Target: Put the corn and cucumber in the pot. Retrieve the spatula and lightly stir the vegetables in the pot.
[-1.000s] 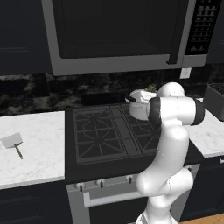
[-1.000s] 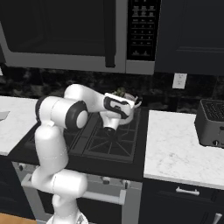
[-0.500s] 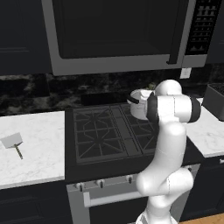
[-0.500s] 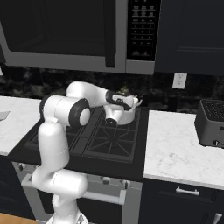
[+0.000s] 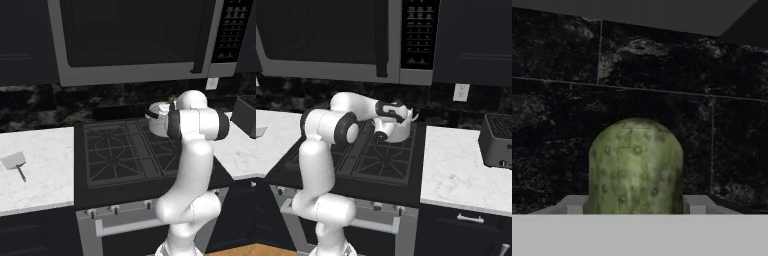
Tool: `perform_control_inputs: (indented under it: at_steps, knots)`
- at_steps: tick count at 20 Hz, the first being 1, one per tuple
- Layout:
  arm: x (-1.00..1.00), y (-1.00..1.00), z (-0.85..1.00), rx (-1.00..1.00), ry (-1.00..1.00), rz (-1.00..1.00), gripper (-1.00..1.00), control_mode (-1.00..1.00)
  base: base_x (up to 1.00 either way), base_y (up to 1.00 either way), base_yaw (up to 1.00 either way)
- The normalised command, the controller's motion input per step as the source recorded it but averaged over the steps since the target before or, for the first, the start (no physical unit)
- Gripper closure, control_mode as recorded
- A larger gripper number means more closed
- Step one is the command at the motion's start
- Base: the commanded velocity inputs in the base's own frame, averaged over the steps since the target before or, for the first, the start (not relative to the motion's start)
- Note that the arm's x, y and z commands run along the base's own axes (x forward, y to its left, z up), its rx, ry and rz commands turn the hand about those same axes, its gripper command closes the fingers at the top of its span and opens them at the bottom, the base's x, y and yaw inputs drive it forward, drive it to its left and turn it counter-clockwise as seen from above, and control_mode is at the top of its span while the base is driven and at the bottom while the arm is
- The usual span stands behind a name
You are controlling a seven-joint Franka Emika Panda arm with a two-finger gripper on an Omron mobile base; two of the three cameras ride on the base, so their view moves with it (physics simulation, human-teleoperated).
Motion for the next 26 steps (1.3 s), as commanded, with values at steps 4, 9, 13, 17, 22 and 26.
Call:
perform_control_inputs:
  at_steps: [4,9,13,17,22,26]
  knots:
    - [-0.46,0.00,0.13,0.00,-0.04,0.00,-1.00,-1.00,0.00,0.00,0.00]
    - [-0.17,0.08,0.09,0.00,0.00,0.00,-1.00,-1.00,0.00,0.00,0.00]
    - [-0.40,0.16,0.44,0.00,-0.01,0.00,-1.00,-1.00,0.00,0.00,0.00]
    - [-0.97,0.02,0.52,0.00,0.01,0.00,-1.00,-1.00,0.00,0.00,0.00]
    - [-1.00,0.00,0.51,0.03,0.13,0.00,-1.00,-1.00,0.00,0.00,0.00]
    - [-1.00,0.00,0.81,0.11,0.21,0.00,-1.00,-1.00,0.00,0.00,0.00]
